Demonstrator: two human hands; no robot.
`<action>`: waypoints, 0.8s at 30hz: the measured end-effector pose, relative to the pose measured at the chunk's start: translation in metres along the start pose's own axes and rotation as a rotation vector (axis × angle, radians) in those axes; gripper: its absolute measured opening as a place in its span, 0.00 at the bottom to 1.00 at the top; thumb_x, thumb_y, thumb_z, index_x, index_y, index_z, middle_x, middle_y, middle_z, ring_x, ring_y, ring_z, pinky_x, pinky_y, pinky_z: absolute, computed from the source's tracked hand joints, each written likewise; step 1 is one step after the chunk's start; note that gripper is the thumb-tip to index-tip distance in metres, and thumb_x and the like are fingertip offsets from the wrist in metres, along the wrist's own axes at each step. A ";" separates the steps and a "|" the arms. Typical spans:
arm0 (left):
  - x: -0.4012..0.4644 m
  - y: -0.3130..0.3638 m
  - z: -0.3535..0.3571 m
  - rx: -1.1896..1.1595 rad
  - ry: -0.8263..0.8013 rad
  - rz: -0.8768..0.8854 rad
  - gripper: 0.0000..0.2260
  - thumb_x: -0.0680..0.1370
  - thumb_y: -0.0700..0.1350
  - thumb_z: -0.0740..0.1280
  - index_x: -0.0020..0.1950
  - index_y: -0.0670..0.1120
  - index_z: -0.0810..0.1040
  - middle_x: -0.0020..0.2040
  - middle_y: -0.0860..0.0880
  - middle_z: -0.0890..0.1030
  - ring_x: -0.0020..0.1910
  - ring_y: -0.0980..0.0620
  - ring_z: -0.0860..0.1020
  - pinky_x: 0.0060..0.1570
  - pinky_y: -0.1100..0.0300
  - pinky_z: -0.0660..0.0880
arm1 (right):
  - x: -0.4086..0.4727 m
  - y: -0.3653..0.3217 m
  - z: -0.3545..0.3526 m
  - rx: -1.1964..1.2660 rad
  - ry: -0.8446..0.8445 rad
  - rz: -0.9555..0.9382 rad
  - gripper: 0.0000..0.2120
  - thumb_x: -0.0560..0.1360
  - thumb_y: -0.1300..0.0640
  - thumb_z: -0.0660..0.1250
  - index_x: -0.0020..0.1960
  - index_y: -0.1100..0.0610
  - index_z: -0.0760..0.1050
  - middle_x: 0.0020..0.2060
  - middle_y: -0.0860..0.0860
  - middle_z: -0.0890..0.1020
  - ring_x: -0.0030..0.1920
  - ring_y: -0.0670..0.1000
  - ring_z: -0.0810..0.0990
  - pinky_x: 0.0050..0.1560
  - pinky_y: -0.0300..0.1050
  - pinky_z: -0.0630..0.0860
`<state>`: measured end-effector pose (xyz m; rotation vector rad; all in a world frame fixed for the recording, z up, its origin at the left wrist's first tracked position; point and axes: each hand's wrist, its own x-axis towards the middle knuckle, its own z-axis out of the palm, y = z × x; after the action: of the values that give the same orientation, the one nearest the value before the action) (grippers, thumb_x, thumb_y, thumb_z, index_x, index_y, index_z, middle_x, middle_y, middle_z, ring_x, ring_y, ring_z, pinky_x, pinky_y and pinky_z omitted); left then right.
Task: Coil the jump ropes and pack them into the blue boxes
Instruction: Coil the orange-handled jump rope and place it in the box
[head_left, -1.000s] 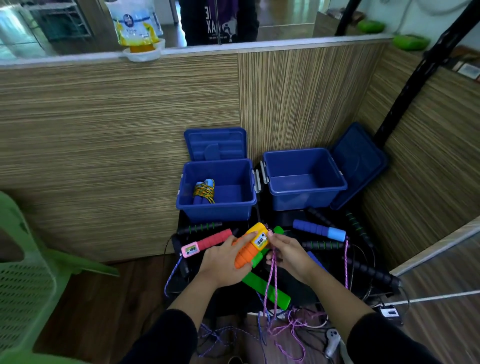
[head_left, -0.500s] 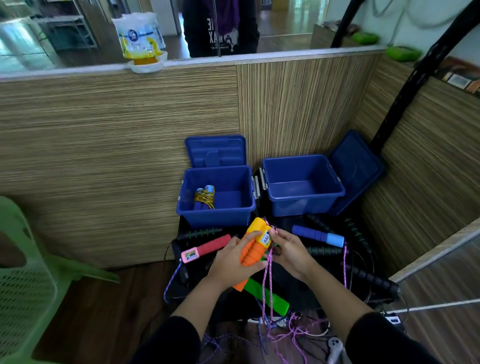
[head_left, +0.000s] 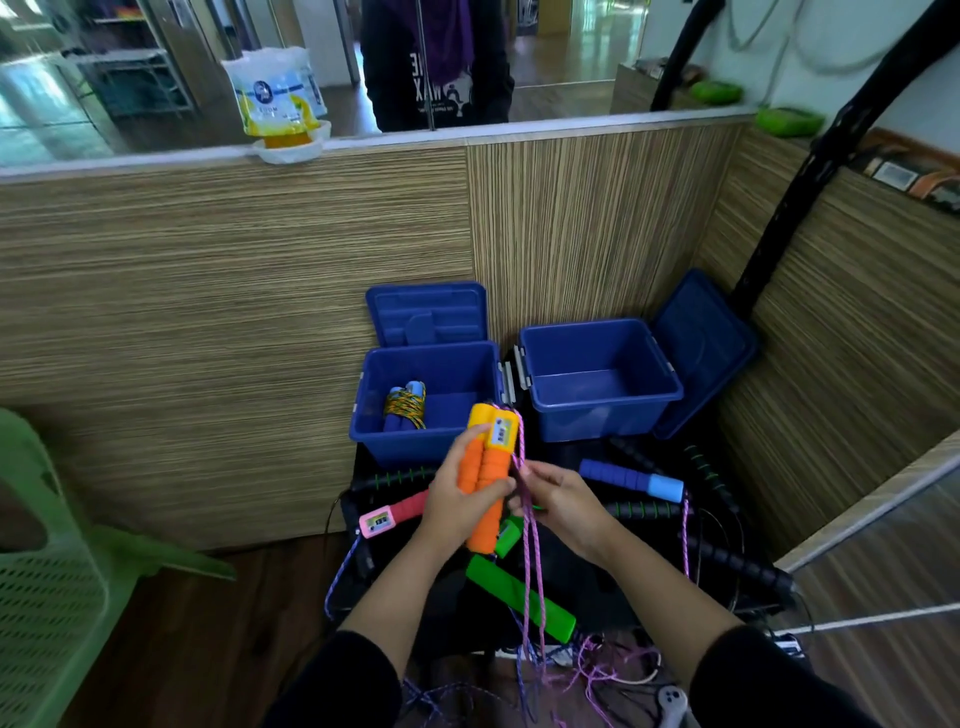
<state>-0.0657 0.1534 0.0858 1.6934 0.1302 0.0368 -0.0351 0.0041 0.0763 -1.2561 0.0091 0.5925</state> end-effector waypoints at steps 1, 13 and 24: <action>0.002 0.006 -0.001 -0.053 0.029 0.002 0.29 0.71 0.31 0.72 0.67 0.52 0.70 0.48 0.48 0.80 0.38 0.60 0.81 0.38 0.64 0.78 | -0.001 0.003 0.002 -0.041 -0.017 0.004 0.12 0.81 0.61 0.57 0.57 0.67 0.74 0.40 0.56 0.78 0.36 0.48 0.78 0.44 0.41 0.77; 0.004 0.021 -0.002 -0.284 0.038 -0.107 0.26 0.73 0.37 0.73 0.63 0.62 0.72 0.57 0.43 0.77 0.44 0.43 0.82 0.38 0.49 0.81 | -0.015 0.029 0.020 -0.332 -0.256 0.198 0.11 0.80 0.58 0.59 0.48 0.61 0.79 0.36 0.52 0.83 0.41 0.48 0.82 0.50 0.41 0.78; 0.014 0.039 -0.060 -0.018 0.022 0.050 0.27 0.70 0.33 0.74 0.61 0.58 0.75 0.55 0.51 0.78 0.40 0.60 0.80 0.37 0.64 0.78 | -0.026 -0.019 -0.011 -0.740 -0.253 -0.071 0.11 0.79 0.56 0.62 0.46 0.61 0.80 0.28 0.39 0.78 0.32 0.41 0.75 0.40 0.40 0.76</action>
<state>-0.0554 0.2096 0.1309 1.6787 0.1033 0.0936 -0.0460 -0.0199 0.0980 -1.8732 -0.5042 0.7187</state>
